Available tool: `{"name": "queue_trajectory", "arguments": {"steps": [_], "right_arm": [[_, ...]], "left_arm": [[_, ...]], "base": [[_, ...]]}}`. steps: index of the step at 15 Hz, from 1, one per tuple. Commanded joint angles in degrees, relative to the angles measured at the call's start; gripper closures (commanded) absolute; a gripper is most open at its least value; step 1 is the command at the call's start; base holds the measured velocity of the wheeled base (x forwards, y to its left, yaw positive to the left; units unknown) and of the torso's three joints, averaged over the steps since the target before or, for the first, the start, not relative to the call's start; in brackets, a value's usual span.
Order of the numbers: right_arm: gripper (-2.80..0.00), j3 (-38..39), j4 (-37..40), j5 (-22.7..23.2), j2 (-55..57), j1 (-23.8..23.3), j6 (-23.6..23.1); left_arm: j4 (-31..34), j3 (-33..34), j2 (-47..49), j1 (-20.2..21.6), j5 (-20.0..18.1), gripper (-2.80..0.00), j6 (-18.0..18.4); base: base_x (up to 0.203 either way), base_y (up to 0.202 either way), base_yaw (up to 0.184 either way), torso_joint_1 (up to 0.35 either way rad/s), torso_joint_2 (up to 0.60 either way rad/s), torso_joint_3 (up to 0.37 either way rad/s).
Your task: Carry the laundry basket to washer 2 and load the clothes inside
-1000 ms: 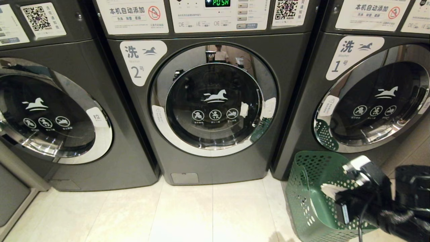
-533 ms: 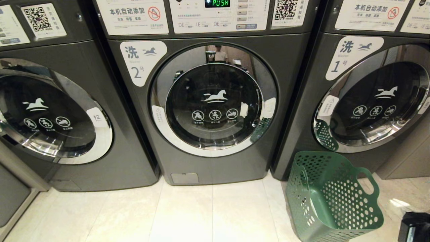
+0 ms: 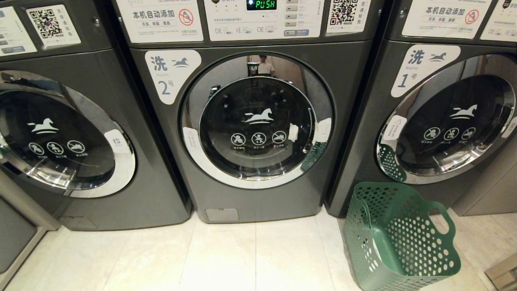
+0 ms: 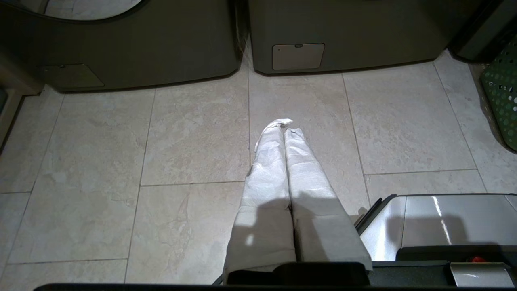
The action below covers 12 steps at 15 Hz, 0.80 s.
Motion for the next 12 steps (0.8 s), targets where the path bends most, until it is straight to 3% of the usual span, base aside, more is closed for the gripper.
{"name": "queue_trajectory", "arguments": {"steps": [1,3,5,7,9,10,12], "right_arm": [[0.0,-1.57,15.64,1.25,-14.51,0.17,0.28],[0.0,-2.4,22.34,2.66,-13.14,0.3,0.32],[0.0,-1.27,20.15,2.73,-13.14,0.32,-0.46],[0.0,2.09,8.49,2.55,-13.14,0.31,-0.65],[0.0,2.77,5.97,2.43,-13.14,0.3,-0.73],[0.0,2.85,4.94,2.43,-13.14,0.3,-0.9],[0.0,2.85,5.8,2.17,-13.14,0.31,-0.87]], "left_arm": [[0.26,0.0,-0.07,0.04,0.04,0.0,-0.03],[-0.28,0.29,-0.07,-0.04,0.29,0.0,-0.1],[-1.04,0.88,-0.07,0.04,0.38,0.0,-0.21],[-11.23,4.58,-0.07,0.04,0.34,0.0,0.1],[-29.05,11.52,-0.07,0.01,-0.38,0.0,-0.06],[-34.53,13.63,-0.07,-0.01,-0.96,0.0,-0.02],[-34.51,14.6,-0.07,-0.04,-1.06,0.0,0.24]], "base": [[0.0,0.0,0.0,0.0,0.0,0.0],[0.0,0.0,0.0,0.0,0.0,0.0],[0.0,0.0,0.0,0.0,0.0,0.0],[0.0,0.0,0.0,0.0,0.0,0.0],[0.0,0.0,0.0,0.0,0.0,0.0],[0.0,0.0,0.0,0.0,0.0,0.0],[0.0,0.0,0.0,0.0,0.0,0.0]]}}
